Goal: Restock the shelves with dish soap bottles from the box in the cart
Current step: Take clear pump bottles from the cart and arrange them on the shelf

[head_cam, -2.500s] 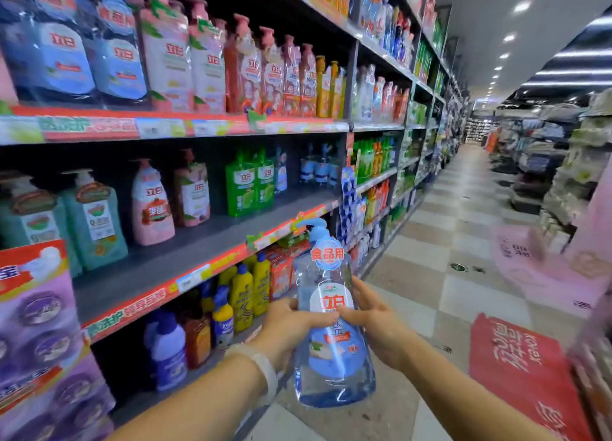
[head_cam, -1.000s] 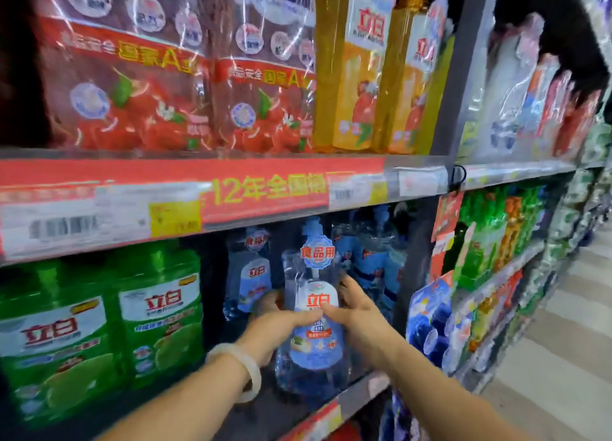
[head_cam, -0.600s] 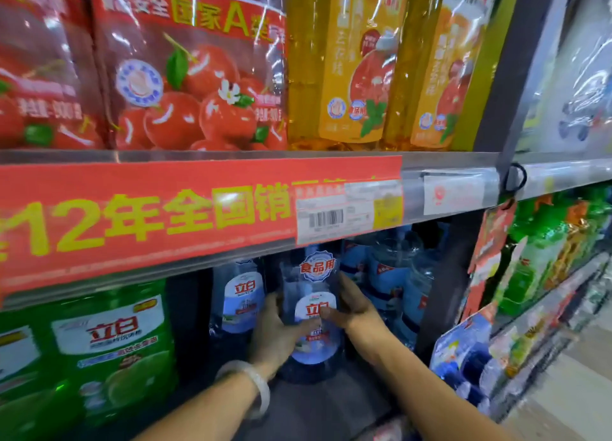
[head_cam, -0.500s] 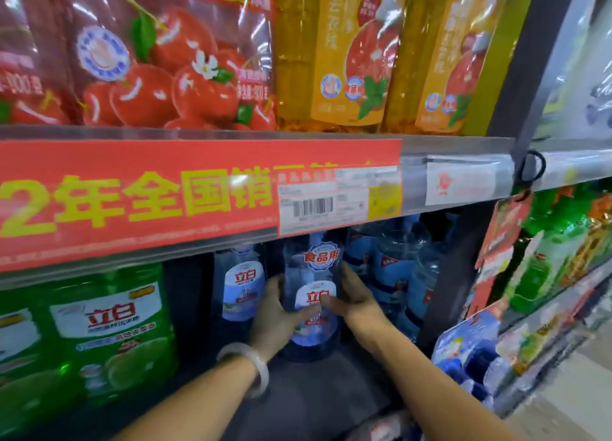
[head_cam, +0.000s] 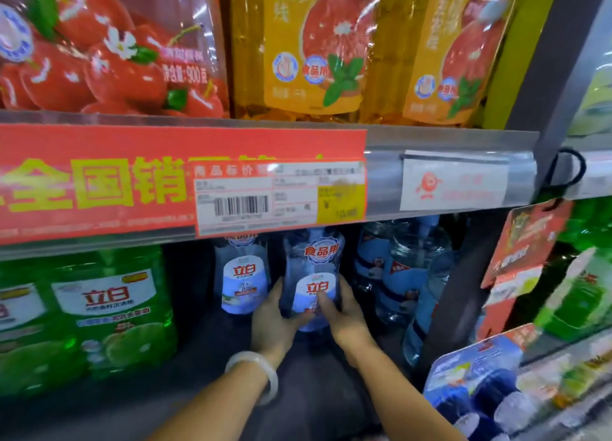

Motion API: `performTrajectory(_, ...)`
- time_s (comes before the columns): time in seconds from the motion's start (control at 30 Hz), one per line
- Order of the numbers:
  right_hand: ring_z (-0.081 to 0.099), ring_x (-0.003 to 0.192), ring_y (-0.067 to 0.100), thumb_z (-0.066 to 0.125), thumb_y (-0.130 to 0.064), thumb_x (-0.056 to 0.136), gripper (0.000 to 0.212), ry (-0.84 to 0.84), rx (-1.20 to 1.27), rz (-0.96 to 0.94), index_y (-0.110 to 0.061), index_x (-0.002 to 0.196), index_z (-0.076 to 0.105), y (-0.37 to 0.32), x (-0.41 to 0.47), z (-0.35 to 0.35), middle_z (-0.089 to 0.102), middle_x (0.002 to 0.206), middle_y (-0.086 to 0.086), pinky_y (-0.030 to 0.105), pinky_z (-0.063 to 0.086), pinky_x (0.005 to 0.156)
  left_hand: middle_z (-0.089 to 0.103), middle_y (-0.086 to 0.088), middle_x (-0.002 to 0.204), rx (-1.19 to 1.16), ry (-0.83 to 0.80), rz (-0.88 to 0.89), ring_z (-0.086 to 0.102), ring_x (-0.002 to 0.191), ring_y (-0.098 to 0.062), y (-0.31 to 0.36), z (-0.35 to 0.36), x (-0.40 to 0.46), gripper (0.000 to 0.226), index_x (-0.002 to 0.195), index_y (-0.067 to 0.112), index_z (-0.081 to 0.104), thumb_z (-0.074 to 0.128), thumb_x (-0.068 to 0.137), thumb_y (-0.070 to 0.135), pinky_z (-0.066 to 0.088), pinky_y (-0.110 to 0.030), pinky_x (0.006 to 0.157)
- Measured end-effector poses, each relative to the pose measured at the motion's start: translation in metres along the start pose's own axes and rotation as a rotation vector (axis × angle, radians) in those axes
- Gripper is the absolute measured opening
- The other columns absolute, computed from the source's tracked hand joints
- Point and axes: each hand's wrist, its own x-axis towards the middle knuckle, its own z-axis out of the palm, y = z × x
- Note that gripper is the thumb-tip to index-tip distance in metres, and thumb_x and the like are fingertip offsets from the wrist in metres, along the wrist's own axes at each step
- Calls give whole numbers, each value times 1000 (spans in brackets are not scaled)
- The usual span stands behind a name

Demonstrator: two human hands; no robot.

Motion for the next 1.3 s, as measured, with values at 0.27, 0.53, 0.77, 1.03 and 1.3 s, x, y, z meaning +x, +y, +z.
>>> performTrajectory(0.27,57,103,13,55,-12,93,45,11,-1,23,-19,135,41,0,8,1,58,121,2,7,50,71,68,8,112,71,33,-47,62,108,-12,-2,3,5,65,125,20,57,82,66,26,52,-34,93)
performTrajectory(0.53,55,104,15,56,-10,93,47,26,-15,4,-17,137,41,-2,10,2,58,120,4,29,45,93,56,1,135,181,-66,-101,51,126,-16,-11,-6,7,83,142,17,40,78,71,32,43,-39,105)
performTrajectory(0.77,58,107,18,57,-17,92,48,78,-55,15,-17,138,42,7,13,4,60,123,5,32,47,96,48,1,142,158,-35,-141,42,134,-16,-9,2,6,82,146,15,32,75,77,17,37,-36,111)
performTrajectory(1.03,57,111,19,58,-20,92,53,92,-60,34,-17,141,38,12,18,2,57,129,6,34,47,97,44,1,144,179,-21,-164,37,137,-16,-6,7,6,83,148,13,27,74,79,16,32,-26,111)
performTrajectory(1.3,47,129,24,60,-29,90,66,98,-139,82,-17,146,29,14,19,3,47,142,7,43,39,108,51,4,139,229,-14,-149,44,132,-14,-4,13,7,79,145,16,32,74,78,19,37,-24,106)
